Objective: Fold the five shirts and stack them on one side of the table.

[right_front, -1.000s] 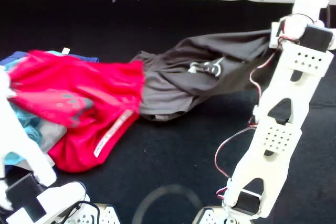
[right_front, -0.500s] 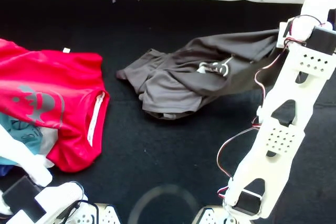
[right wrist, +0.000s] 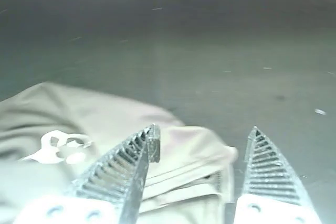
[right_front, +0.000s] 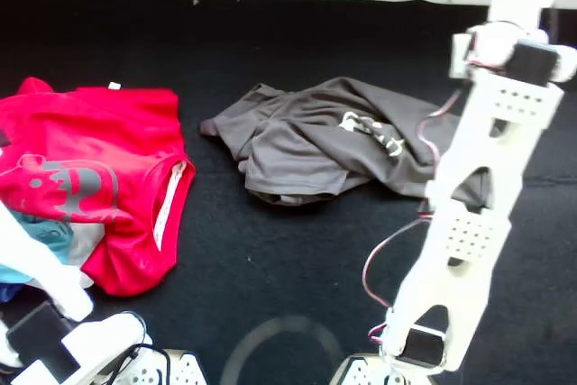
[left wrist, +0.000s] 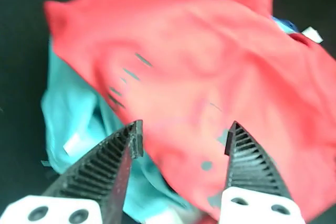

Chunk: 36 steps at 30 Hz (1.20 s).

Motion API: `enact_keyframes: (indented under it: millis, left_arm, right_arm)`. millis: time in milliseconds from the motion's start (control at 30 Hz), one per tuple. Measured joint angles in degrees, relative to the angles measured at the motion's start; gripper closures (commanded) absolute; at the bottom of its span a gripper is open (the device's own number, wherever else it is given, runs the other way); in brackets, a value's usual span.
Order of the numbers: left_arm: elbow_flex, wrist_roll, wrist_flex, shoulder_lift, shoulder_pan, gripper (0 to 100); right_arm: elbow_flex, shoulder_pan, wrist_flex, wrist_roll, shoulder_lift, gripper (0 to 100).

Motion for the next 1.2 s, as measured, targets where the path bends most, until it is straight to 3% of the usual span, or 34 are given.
enact_keyframes:
  millis: [233,467,633,900,1200]
  left_arm:
    - [-4.48,0.88,16.62,0.0,9.23,74]
    - [-1.76,0.88,17.67,0.0,12.84,74]
    - [0.79,0.88,17.67,0.0,12.75,74]
    - [2.11,0.88,17.14,0.0,12.75,74]
    - [2.11,0.88,17.14,0.0,12.75,74]
  right_arm:
    - [1.49,-13.71,0.18,0.0,-0.09,73.9]
    - [17.14,-29.54,-0.44,-3.34,-0.09,73.9]
    - [28.92,-39.56,-10.81,-3.96,-0.09,73.9]
    - [44.31,-44.22,-28.04,-4.13,0.0,73.9]
    - [48.79,-47.38,-32.62,-4.13,0.0,73.9]
